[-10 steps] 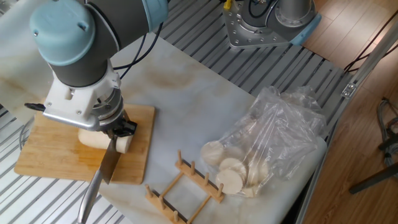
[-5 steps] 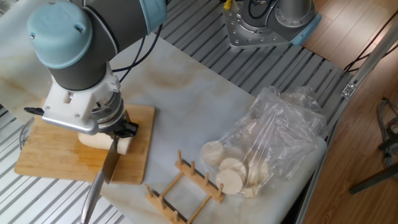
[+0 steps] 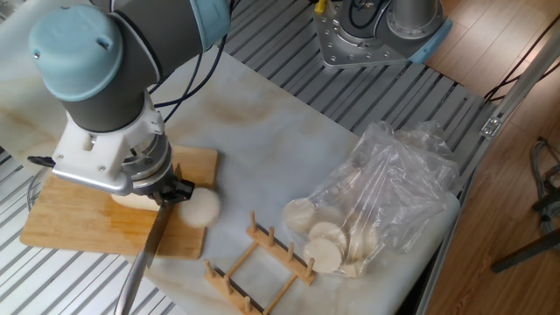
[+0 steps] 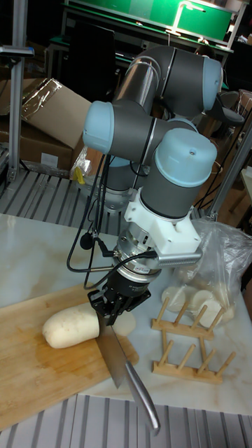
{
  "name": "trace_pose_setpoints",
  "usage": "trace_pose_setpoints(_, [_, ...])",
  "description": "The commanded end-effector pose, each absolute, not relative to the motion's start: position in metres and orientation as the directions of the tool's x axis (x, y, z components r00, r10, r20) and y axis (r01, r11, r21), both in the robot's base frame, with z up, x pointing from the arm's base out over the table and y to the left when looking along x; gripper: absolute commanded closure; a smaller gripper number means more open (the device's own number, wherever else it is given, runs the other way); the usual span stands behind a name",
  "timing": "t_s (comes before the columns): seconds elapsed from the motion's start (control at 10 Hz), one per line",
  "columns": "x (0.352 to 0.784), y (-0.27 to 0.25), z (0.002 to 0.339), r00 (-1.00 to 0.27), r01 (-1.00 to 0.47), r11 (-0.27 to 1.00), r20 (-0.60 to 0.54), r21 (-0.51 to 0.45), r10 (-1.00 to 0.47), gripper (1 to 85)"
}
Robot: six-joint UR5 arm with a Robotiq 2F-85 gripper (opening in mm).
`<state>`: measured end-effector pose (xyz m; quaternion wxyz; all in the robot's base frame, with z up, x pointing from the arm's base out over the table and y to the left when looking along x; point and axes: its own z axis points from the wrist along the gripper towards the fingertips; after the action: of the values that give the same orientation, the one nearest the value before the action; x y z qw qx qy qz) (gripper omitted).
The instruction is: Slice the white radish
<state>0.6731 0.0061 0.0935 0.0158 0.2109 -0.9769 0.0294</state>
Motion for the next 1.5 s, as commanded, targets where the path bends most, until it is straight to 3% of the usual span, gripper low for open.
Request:
trace_pose_setpoints(0.0, [0.677, 0.004, 0.096, -0.911, -0.413, 0.910, 0.041, -0.044, -0.411, 84.3])
trace_pose_setpoints(0.8, [0.671, 0.002, 0.111, -0.912, -0.407, 0.913, 0.070, -0.039, -0.403, 84.3])
trace_pose_setpoints(1.4, [0.674, 0.007, 0.098, -0.913, -0.407, 0.913, 0.052, -0.029, -0.405, 84.3])
